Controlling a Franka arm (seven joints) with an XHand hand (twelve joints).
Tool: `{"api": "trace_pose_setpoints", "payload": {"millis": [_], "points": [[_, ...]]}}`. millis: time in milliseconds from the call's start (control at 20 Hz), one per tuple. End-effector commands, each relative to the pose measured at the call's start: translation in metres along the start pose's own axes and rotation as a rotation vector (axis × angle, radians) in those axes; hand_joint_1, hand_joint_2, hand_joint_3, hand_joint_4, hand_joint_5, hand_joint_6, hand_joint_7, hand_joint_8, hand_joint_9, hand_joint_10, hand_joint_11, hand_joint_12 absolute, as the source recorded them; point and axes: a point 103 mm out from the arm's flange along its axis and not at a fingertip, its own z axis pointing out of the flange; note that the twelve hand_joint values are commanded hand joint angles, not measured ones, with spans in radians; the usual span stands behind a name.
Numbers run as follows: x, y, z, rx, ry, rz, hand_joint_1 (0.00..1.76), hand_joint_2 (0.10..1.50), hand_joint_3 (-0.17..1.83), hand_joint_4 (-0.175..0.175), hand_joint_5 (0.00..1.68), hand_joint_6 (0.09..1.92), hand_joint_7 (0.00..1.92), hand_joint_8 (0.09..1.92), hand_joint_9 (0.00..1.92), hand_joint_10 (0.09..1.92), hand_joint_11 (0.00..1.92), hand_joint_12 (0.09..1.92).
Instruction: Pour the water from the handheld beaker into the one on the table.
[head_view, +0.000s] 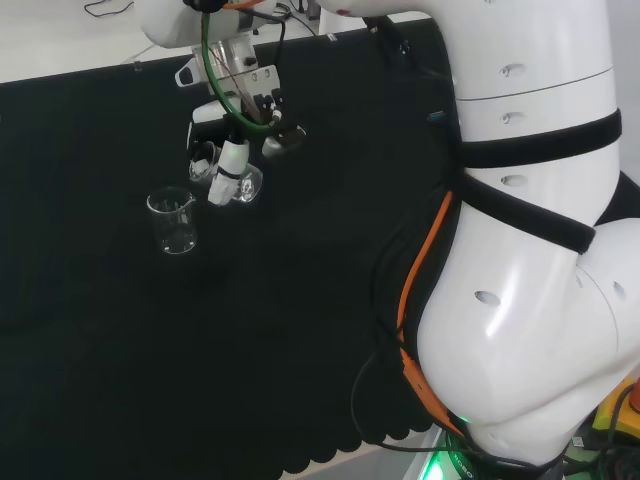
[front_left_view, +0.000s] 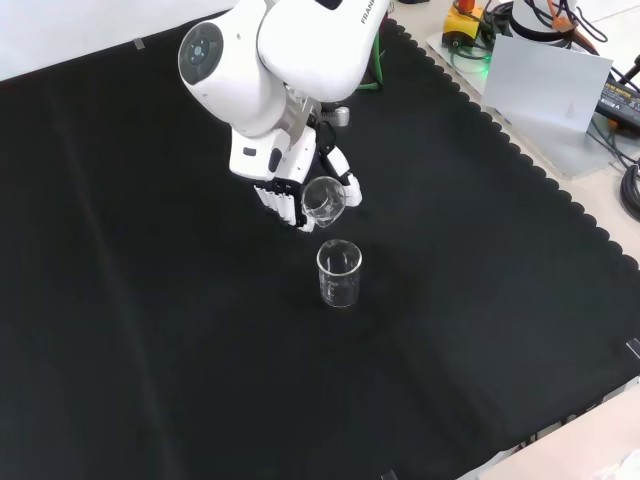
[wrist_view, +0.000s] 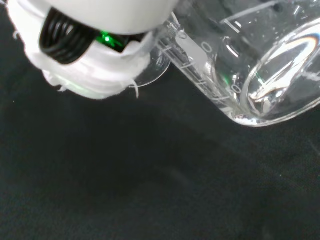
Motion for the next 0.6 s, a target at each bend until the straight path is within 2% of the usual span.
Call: {"api": "trace_pose_setpoints", "payload": {"millis": [50,600], "points": [[0.012,0.003,0.000,0.053,-0.051,0.021,1.30,0.57,0.94,-0.175,1.11,1.05,1.18,1.03,1.54,0.98,1.21,0.86],[0.026,0.011,-0.001,0.128,-0.117,0.051,1.30,0.56,0.95,-0.175,1.12,1.04,1.19,1.02,1.55,0.98,1.21,0.87]]}}
